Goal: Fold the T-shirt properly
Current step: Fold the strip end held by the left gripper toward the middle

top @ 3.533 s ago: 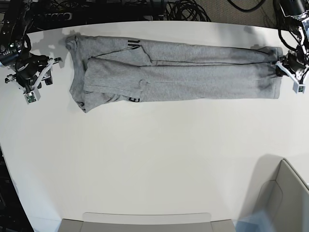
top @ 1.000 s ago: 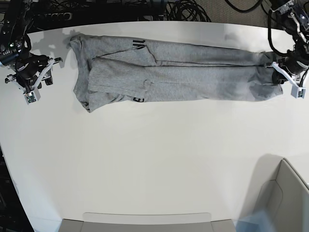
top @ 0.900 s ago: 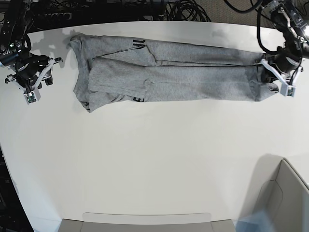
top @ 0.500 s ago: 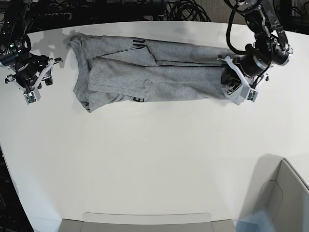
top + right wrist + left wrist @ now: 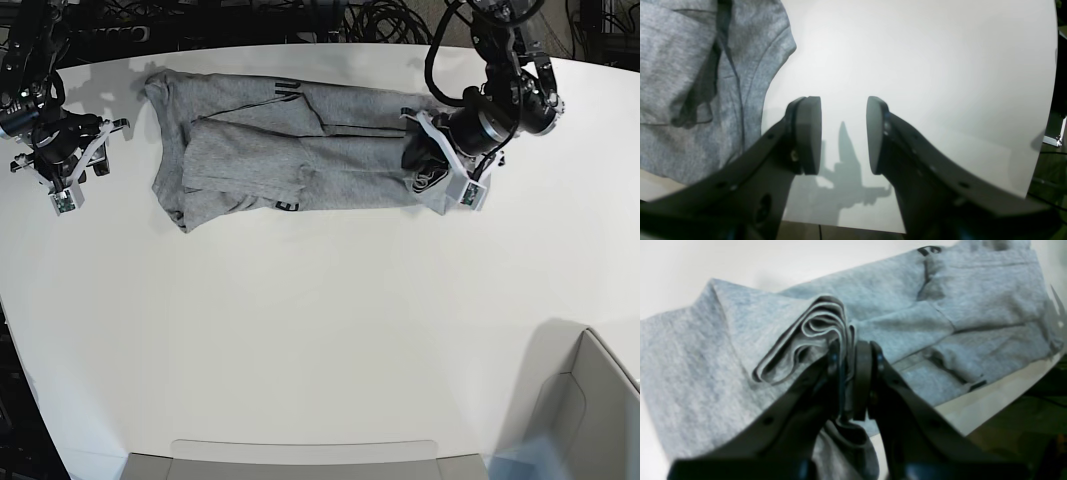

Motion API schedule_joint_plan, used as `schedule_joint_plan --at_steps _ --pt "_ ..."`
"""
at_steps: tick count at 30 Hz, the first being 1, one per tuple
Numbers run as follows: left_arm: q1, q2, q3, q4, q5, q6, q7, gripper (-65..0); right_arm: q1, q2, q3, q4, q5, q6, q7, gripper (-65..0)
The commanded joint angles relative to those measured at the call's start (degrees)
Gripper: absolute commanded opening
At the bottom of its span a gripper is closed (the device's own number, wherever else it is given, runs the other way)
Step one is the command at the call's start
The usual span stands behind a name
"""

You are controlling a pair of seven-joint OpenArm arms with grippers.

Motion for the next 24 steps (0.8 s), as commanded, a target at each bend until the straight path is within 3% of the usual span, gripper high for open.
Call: schedule_joint_plan --at_steps 1,24 --pt "-0.45 -0.03 0.13 0.91 -1.12 -0.15 -1.02 -65.0 0.28 1.01 0.36 0.91 0.15 0.44 1.04 -42.5" --pt "0.52 4.01 1.27 -0.05 -1.03 -0.06 -1.64 -65.0 0.28 0.92 0.36 0.91 0.15 0.44 0.96 -42.5"
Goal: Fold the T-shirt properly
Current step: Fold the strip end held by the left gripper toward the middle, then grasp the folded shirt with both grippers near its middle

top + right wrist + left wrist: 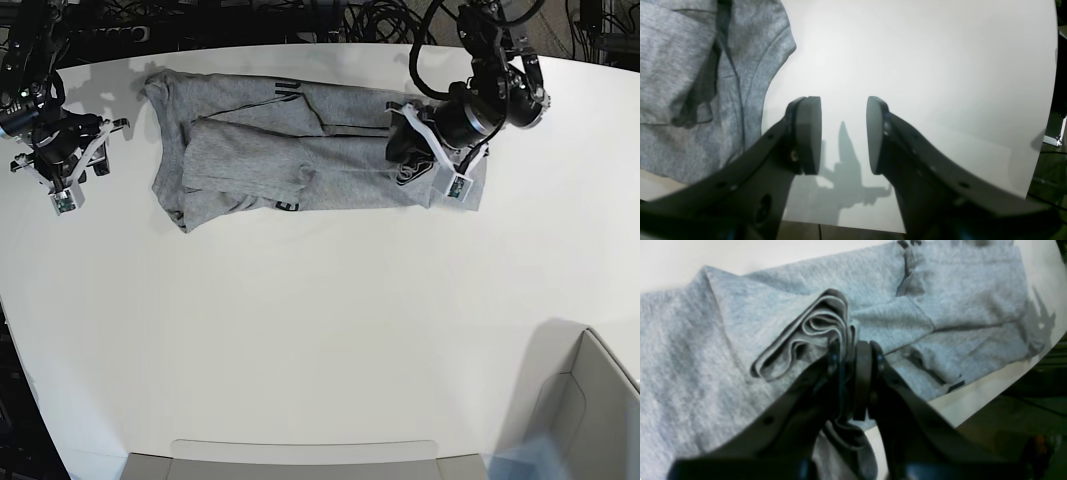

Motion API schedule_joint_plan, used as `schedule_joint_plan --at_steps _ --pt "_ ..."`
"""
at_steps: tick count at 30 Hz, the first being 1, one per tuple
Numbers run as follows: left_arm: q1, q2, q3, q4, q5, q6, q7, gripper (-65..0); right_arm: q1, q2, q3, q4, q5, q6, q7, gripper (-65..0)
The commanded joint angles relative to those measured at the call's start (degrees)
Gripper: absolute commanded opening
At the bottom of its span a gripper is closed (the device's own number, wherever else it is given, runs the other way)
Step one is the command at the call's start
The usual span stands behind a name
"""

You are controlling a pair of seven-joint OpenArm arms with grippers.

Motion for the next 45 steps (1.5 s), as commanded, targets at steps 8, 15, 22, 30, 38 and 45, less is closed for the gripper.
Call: schedule_joint_plan --at_steps 8,15,22,30,38,45 --pt "-0.16 0.21 0.6 -1.05 -1.69 -0.24 -3.99 -55.9 0.19 0.94 0.36 0.91 0.15 0.44 1.07 -42.5" --pt "0.28 -0.05 2.71 -0.96 -1.78 -0.24 -3.99 -50.2 0.19 0.94 0.36 0.91 0.15 0.44 1.07 -42.5" --pt "-0.25 -0.14 1.83 -0.96 -1.43 -0.24 -4.78 -55.2 0.19 0.94 0.62 0.91 0.15 0.44 1.07 -42.5" --pt "-0.51 -1.11 -3.36 -2.72 -1.25 -0.24 -4.34 -65.0 0.28 0.94 0.88 0.91 0.24 0.36 1.15 -42.5" --pt "-6.05 -2.43 5.17 -13.09 -1.25 -0.24 -6.37 -65.0 0.72 -1.78 5.81 0.73 1.47 0.36 1.15 -42.4" --pt "-12.2 -2.34 6.67 -17.13 -1.6 -0.42 -8.74 -65.0 -1.39 -1.43 10.9 -4.63 17.12 0.44 1.07 -42.5"
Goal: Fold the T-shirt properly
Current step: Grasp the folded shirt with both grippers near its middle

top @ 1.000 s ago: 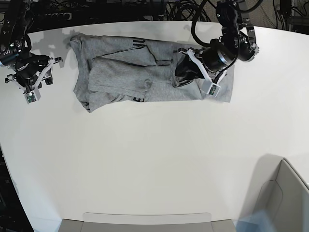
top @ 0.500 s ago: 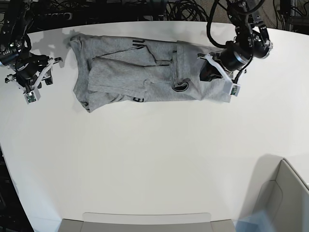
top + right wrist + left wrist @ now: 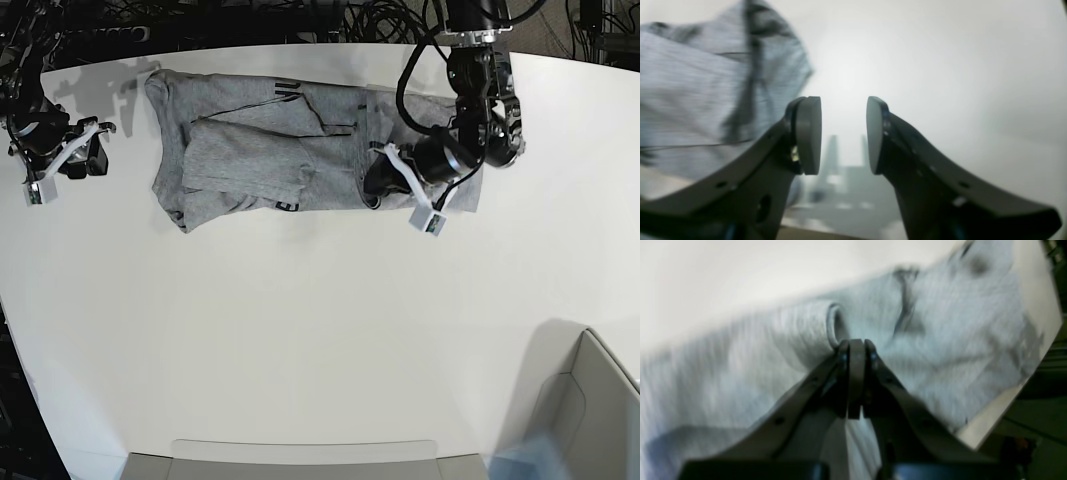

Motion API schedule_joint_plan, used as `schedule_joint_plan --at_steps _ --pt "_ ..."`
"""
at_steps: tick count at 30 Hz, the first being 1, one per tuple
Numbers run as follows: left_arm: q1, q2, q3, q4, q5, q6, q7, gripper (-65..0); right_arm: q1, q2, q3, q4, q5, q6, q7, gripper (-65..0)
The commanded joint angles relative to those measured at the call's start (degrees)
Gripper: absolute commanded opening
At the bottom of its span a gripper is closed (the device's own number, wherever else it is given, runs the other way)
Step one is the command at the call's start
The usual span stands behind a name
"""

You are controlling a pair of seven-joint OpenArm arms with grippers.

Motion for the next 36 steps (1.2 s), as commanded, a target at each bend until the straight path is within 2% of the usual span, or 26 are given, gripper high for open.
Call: schedule_joint_plan --at_steps 1,3,8,11,17,21,29,32,36 --pt "-2.0 0.0 1.74 -0.71 -1.34 -0.53 -1.22 -65.0 0.31 1.06 0.76 -1.98 2.58 1.04 0.34 -42.5" --pt "-3.76 0.0 4.46 -2.73 -1.43 -0.53 -1.13 -65.0 0.31 1.06 1.56 -7.69 6.09 4.29 0.26 -42.5" --pt "-3.32 -0.35 9.56 -1.06 -1.43 -0.7 -1.05 -65.0 0.58 1.06 1.56 -18.77 8.56 21.34 -0.62 -42.5" --pt "-0.95 -0.44 9.3 -0.97 -1.43 -0.7 -1.13 -65.0 2.25 0.88 1.47 -21.23 8.64 21.48 -3.09 -42.5" --pt "1.69 -1.06 9.21 -0.97 -1.43 -0.79 -1.57 -65.0 5.94 -0.26 1.38 -27.21 8.56 21.48 -3.17 -42.5" --pt "2.57 -2.38 9.21 -0.97 -1.43 -0.79 -1.66 -65.0 7.79 -0.96 -3.02 -28.26 8.56 21.48 -3.0 -42.5" --pt "3.71 -3.43 9.12 -0.97 -1.43 -0.79 -1.75 -65.0 11.3 -4.39 -7.68 -33.71 8.56 21.48 -3.0 -42.5" --pt "4.68 -3.78 9.12 -0.88 -1.43 -0.88 -1.75 -65.0 11.13 -6.33 -8.47 -33.63 8.64 21.48 -3.26 -42.5" --pt "5.21 -4.66 9.12 -0.88 -1.43 -0.88 -1.75 -65.0 10.95 -7.29 -9.08 -33.19 8.82 21.48 -3.35 -42.5"
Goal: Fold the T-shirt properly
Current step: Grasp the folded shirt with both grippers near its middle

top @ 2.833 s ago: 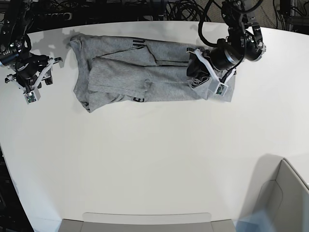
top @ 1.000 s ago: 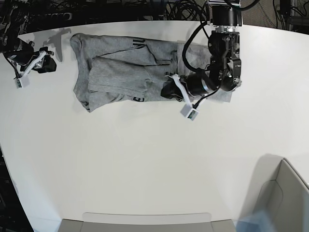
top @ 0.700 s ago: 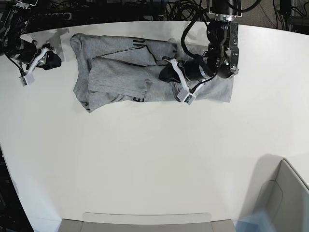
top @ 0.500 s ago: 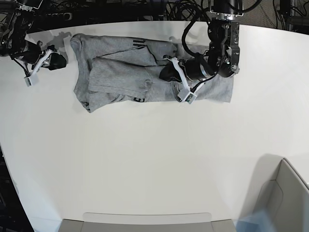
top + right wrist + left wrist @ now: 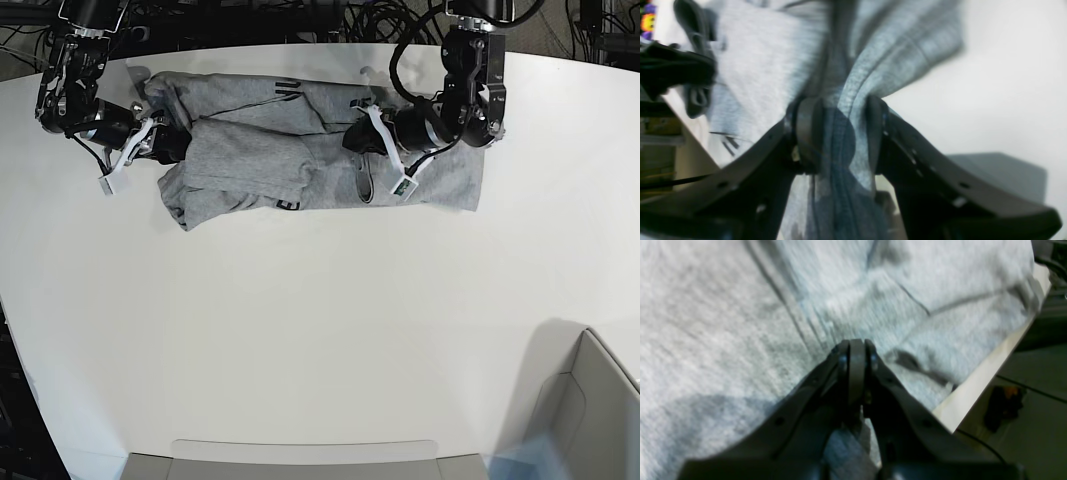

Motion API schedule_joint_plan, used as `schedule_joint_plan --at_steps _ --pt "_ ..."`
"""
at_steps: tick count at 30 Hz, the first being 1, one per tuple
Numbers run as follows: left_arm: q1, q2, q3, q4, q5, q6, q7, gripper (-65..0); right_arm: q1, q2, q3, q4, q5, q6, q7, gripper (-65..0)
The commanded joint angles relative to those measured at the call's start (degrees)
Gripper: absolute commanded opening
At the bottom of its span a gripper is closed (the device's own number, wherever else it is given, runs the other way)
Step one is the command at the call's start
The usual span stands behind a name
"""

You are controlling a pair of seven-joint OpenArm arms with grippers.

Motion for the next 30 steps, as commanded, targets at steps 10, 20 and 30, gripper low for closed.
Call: schedule_joint_plan --at_steps 10,20,30 --pt "1.76 -0.44 0.09 6.07 -0.36 -0.22 -0.15 -65.0 0.09 -0.46 -7.79 0.47 -2.48 0.93 -2.04 -42.5" --pt "3.0 -0.44 0.09 11.61 -0.36 -0.22 0.46 -65.0 2.9 -5.47 -16.76 5.22 -25.51 0.93 4.73 -54.1" --pt "6.69 -1.06 -0.08 19.17 -0.36 -0.22 0.46 -65.0 4.57 -2.48 -19.31 6.36 -30.87 -5.71 6.93 -65.0"
